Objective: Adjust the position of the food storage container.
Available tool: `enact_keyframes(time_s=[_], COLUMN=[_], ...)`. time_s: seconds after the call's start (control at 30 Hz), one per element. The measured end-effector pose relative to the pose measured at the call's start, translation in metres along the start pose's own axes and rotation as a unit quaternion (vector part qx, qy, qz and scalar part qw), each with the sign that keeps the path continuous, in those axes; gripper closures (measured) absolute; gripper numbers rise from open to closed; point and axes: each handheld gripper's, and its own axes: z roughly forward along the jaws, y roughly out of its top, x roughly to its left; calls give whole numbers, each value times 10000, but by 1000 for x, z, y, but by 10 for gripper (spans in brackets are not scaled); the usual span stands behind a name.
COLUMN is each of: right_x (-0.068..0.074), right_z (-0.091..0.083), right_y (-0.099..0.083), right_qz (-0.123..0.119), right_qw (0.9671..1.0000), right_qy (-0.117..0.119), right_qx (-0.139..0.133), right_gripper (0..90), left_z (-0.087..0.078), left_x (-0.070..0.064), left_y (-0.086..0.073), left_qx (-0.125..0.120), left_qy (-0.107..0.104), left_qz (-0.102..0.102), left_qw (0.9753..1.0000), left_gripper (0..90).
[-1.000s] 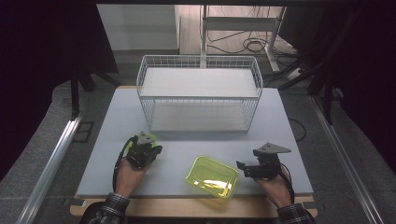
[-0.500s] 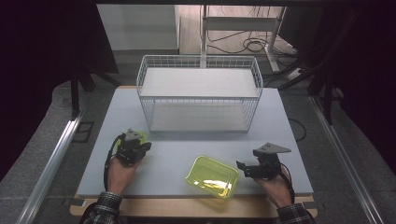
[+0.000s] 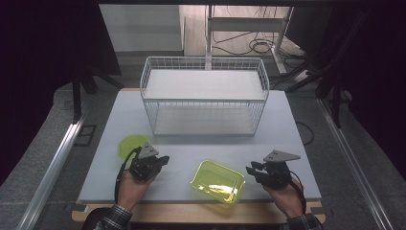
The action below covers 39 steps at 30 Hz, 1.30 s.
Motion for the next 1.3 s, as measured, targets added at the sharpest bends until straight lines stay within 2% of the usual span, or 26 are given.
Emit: enact_keyframes(time_s=[0.1,0.17,0.33,0.37,0.5,0.57,0.67,0.77,1.0,1.13,1.3], right_x=[9,14,25,28,35,40,41,38,34,34,34], right_z=[-4,-8,-15,-16,-20,-18,-16,-10,2,14,17], right_y=[-2,-4,-13,-16,-23,-28,-28,-24,-13,-6,1], right_qz=[-110,-110,-60,-53,-28,25,37,90,122,31,-4], right_qw=[9998,9996,9989,9988,9980,9971,9970,9972,9975,9976,9979], right_qy=[121,214,430,458,582,706,701,690,642,610,594], right_qx=[115,116,174,191,234,288,312,280,283,324,273], right_gripper=[835,875,885,885,884,882,881,881,881,883,881], left_z=[7,10,17,21,27,32,35,37,37,37,37], left_x=[-8,-13,-22,-26,-34,-39,-43,-45,-43,-43,-39], left_y=[0,1,2,2,3,4,4,3,1,1,-1], left_qx=[73,107,169,188,266,329,398,433,533,566,613], left_qy=[-196,-276,-456,-564,-684,-856,-849,-893,-814,-790,-756], left_qz=[85,141,235,258,339,330,411,385,300,299,225], left_qw=[9997,9995,9985,9979,9967,9952,9947,9943,9948,9948,9950], left_gripper=[900,900,900,900,900,900,900,900,900,900,900])
